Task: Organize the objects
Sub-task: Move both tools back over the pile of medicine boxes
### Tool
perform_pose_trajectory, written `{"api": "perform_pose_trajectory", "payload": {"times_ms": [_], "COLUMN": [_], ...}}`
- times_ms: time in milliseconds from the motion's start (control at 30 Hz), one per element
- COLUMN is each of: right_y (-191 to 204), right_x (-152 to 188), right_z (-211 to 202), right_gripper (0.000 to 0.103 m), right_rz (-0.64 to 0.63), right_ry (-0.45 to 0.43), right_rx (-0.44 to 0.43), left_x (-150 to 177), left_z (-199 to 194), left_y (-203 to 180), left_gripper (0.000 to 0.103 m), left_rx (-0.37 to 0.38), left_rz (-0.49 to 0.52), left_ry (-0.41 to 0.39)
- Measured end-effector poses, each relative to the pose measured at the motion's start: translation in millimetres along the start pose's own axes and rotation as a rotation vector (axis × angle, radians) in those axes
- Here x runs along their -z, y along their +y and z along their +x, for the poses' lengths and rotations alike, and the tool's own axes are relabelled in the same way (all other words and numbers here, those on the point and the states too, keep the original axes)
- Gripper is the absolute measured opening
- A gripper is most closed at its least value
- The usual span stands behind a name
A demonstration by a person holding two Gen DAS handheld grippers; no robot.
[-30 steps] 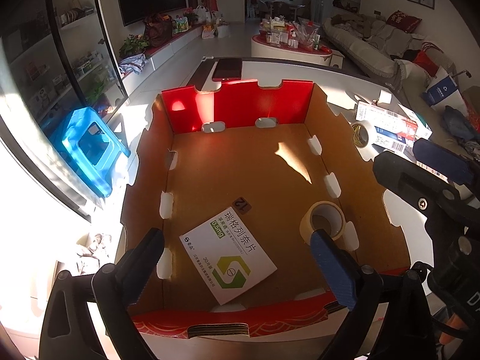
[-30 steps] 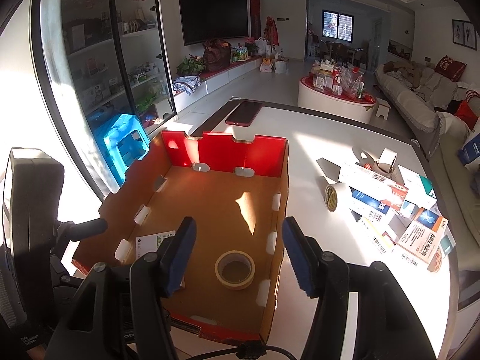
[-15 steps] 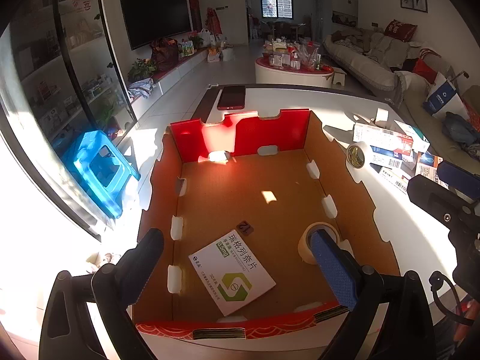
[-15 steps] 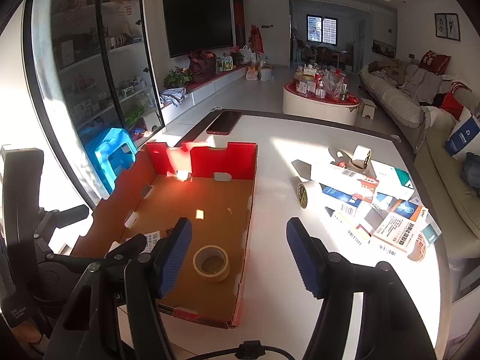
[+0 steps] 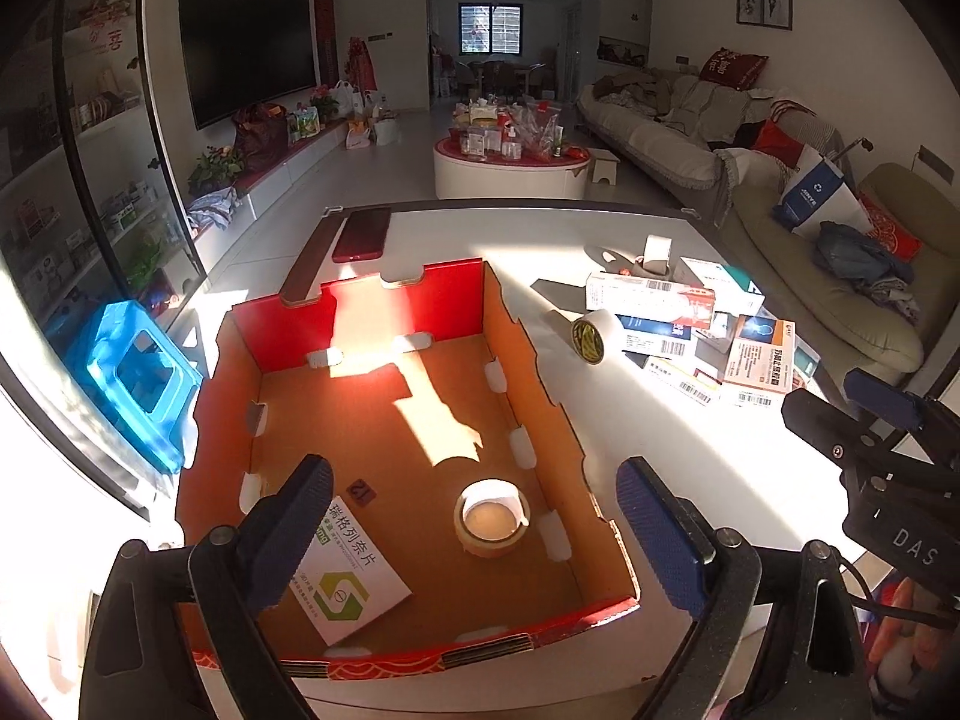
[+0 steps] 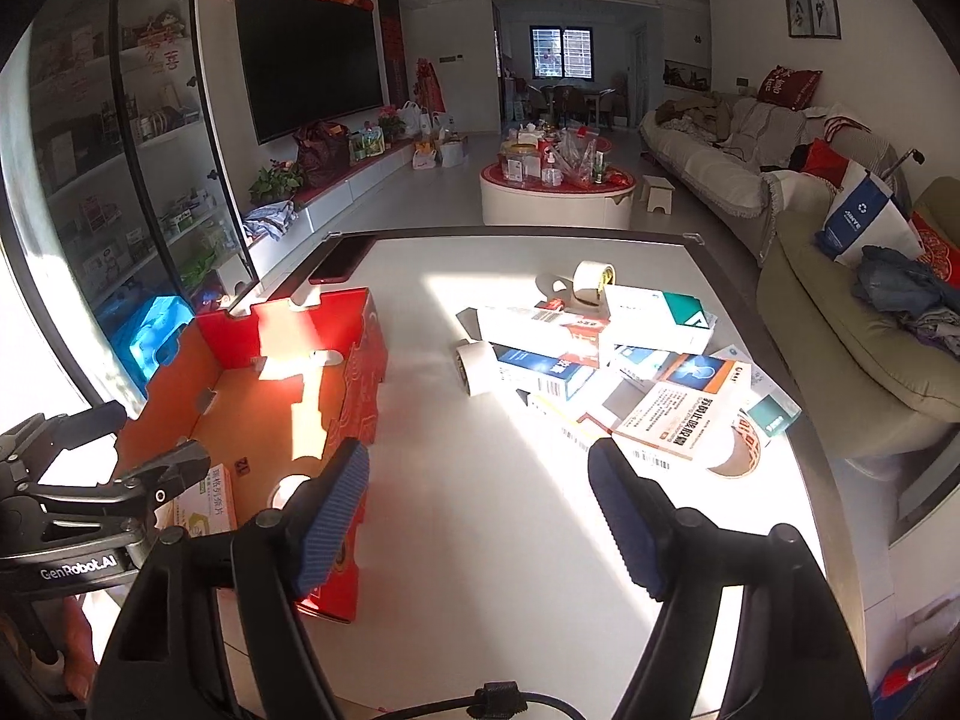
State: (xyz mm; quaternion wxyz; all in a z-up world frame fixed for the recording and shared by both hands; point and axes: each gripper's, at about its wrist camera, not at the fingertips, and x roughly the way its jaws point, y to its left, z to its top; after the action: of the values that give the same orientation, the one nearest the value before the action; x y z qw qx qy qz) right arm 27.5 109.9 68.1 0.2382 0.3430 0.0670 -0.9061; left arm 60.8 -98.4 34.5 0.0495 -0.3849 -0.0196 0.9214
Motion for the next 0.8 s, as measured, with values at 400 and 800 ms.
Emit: {"api": "perform_pose_trajectory", "payload": {"times_ms": [400,800], "right_y": [-102.8,-170.1], "right_x": [9.1,13.2], "right_z": [0.8,62.2], "right_gripper": [0.083,0.083], "right_rz": [0.152,0.326], "right_ry": [0.012,0.097], "right_rx": [0.145,0.072], "left_x": [-21.6,-30.1], "left_z": [19.0,97.2], "left_y": [-108.7,-159.9], "left_gripper": [0.094,0.086], "left_rx": [0.146,0.199], "left_rz": [0.165,0.094], "left_ry": [0.042,0.179]}}
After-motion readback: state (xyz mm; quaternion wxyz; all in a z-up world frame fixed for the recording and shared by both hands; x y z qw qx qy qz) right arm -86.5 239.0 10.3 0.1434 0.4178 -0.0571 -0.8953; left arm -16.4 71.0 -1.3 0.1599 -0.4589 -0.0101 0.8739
